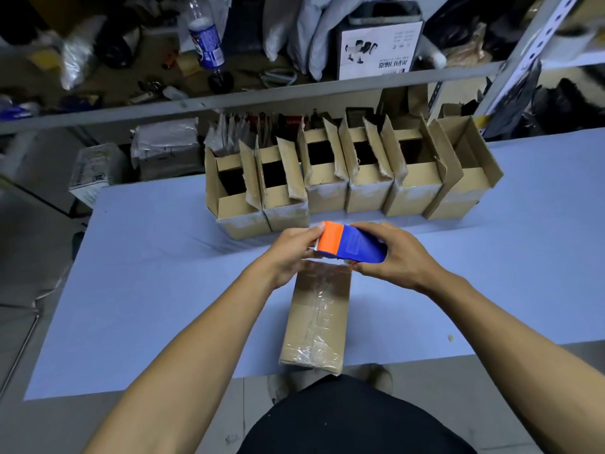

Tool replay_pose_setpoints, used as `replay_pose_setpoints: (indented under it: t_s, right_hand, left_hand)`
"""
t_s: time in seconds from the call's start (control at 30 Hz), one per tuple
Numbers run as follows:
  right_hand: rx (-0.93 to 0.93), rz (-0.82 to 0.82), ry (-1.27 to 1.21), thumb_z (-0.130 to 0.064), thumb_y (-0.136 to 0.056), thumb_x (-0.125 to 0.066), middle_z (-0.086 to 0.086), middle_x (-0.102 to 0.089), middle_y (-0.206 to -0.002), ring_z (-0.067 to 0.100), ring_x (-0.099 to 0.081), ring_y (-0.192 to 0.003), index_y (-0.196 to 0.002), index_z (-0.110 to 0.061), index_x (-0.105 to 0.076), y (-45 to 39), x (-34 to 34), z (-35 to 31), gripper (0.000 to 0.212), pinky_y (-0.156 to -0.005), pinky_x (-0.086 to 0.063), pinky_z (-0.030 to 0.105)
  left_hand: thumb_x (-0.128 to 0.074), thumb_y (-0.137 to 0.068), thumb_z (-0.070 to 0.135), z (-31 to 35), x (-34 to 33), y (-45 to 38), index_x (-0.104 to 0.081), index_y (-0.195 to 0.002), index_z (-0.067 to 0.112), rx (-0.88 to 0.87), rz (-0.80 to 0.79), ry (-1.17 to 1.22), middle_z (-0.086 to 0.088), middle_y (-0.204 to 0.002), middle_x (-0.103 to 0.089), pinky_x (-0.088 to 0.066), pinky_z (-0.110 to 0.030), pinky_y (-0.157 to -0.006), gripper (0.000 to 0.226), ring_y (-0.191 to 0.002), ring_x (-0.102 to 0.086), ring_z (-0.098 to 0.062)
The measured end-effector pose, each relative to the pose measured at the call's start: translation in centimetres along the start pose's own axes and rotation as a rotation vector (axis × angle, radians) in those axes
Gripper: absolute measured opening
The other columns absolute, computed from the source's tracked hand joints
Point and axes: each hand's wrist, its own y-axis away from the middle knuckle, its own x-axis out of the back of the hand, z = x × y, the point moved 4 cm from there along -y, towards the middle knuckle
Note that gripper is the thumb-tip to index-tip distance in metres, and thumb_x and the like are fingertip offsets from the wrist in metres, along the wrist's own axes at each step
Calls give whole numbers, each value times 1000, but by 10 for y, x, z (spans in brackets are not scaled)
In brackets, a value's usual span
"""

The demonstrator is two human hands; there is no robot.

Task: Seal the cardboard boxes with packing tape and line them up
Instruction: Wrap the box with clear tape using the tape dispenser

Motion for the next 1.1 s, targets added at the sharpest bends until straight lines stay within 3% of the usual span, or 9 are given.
replay_pose_setpoints:
  t_s: [0.17, 0.3, 0.4, 0.57, 0.8, 0.9, 1.1]
  right_hand:
    - [16, 19, -28, -52, -68, -74, -8, -62, -117, 13, -57, -104, -135, -37, -52, 5, 3, -6, 72, -89, -51, 39]
    - [18, 22, -69, -44, -72, -81, -9, -61, -119, 10, -56, -106, -135, -37, -53, 9, 5, -11, 70, -91, -51, 33]
    - [16, 34, -96, -41, -72, -82, -8, -61, -119, 11, -56, -106, -135, -36, -53, 12, 6, -14, 70, -91, -51, 33]
    - [7, 53, -128, -37, -74, -85, -6, -59, -121, 11, -56, -107, -136, -38, -52, 18, 6, -15, 71, -92, -51, 33]
    - [-18, 64, -251, -43, -67, -79, -15, -61, -123, 2, -57, -109, -132, -39, -55, 24, 6, -19, 70, -90, -49, 20]
    - [-12, 45, -265, -38, -69, -82, -14, -61, -124, 3, -57, -110, -132, -41, -55, 23, 5, -20, 68, -90, -49, 21]
    - [-19, 31, -294, -43, -68, -80, -19, -59, -124, 1, -57, -109, -130, -44, -54, 25, 7, -18, 68, -87, -48, 15]
  left_hand:
    - [-53, -97, 50, -5, 3, -1, -63, -106, 15, 210, -66, 246, -10, -99, -65, -50, -29, -59, 38, -77, -62, -20]
    - [-48, -97, 56, -10, -1, 1, -63, -114, 16, 242, -217, 171, -9, -105, -67, -48, -27, -64, 46, -81, -59, -19]
    - [-49, -98, 50, -8, -4, 1, -64, -114, 16, 235, -244, 215, -7, -99, -66, -48, -27, -64, 41, -81, -57, -17]
    - [-48, -102, 34, -10, -7, 0, -65, -90, 14, 264, -226, 236, -5, -85, -64, -45, -30, -68, 28, -74, -55, -16]
    - [-42, -101, 35, -12, -18, 8, -62, -84, 14, 317, -297, 330, -4, -75, -62, -40, -28, -63, 34, -61, -49, -13]
    - [-39, -101, 31, -15, -23, 10, -58, -81, 14, 332, -294, 384, -3, -70, -58, -38, -28, -65, 33, -58, -46, -12]
    - [-44, -98, 19, -21, -22, 10, -57, -84, 10, 342, -260, 495, -5, -72, -54, -44, -29, -67, 21, -57, -47, -11]
